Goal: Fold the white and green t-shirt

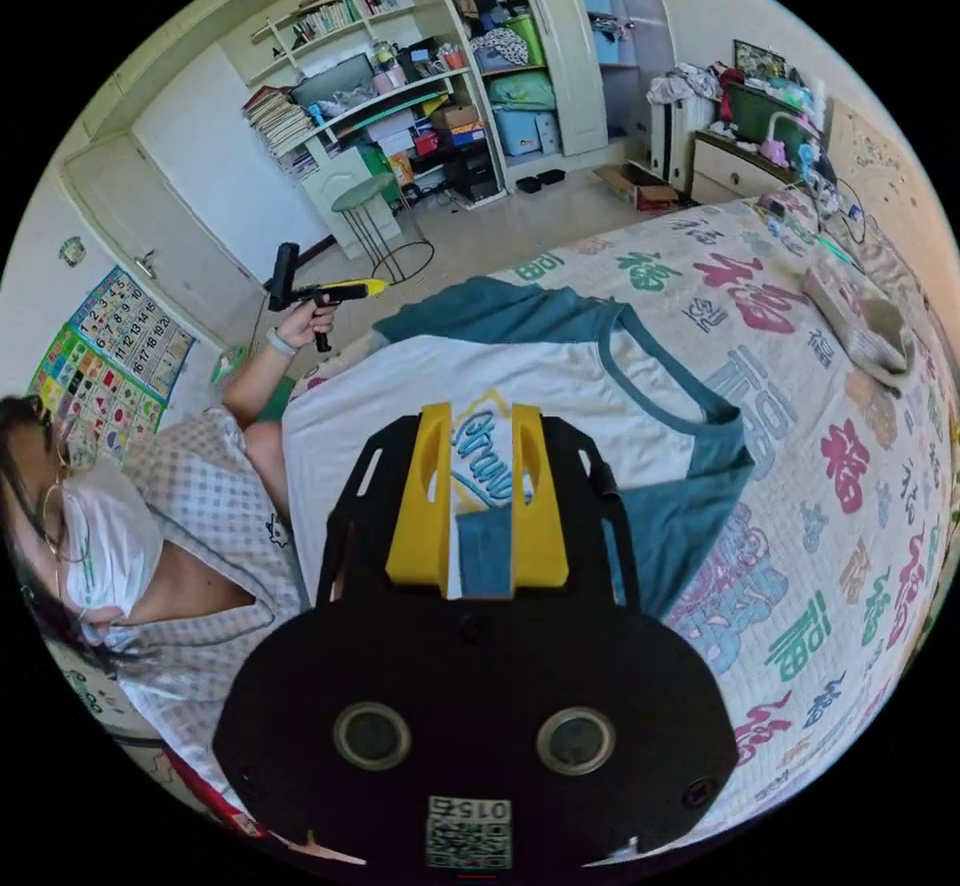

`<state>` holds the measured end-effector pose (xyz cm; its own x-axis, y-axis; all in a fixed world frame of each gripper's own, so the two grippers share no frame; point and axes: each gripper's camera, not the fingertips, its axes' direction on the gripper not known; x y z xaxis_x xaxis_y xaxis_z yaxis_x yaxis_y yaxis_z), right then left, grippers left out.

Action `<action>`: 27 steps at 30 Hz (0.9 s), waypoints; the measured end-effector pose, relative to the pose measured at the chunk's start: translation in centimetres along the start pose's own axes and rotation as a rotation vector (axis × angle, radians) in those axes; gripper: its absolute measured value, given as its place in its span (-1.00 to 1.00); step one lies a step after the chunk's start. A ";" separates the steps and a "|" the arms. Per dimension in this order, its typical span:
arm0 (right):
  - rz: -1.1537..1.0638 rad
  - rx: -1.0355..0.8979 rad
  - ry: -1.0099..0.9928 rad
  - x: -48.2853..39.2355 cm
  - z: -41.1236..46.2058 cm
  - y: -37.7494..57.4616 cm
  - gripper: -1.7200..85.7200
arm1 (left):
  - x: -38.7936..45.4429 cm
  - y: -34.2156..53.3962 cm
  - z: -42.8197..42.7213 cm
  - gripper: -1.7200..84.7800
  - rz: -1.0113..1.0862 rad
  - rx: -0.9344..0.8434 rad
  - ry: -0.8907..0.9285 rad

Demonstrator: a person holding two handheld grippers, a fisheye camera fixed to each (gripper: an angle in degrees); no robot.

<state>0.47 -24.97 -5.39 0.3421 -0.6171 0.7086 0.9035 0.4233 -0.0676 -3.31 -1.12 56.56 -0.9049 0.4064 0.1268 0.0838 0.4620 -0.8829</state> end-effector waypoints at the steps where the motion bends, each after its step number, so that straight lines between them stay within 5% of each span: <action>1: -0.019 -0.012 0.018 -0.5 1.1 -1.5 -0.75 | -1.3 0.4 0.0 -0.67 -0.025 -0.014 0.038; 11: -0.216 -0.318 0.155 -5.7 22.6 -22.1 -0.70 | -10.8 3.3 1.0 -0.65 0.049 -0.088 0.498; 20: -0.184 -0.673 0.173 -3.5 37.9 -28.2 -0.72 | -12.4 4.8 -1.7 -0.75 0.212 0.012 0.500; 27: -0.354 -0.695 0.262 -5.5 38.7 -27.5 -0.97 | -14.5 7.7 -4.9 -0.97 0.225 0.117 0.570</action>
<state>-36.26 -7.54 19.77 -0.0213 -0.8080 0.5887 0.8934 -0.2797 -0.3516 12.51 0.44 50.19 -0.5027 0.8554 0.1246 0.1715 0.2400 -0.9555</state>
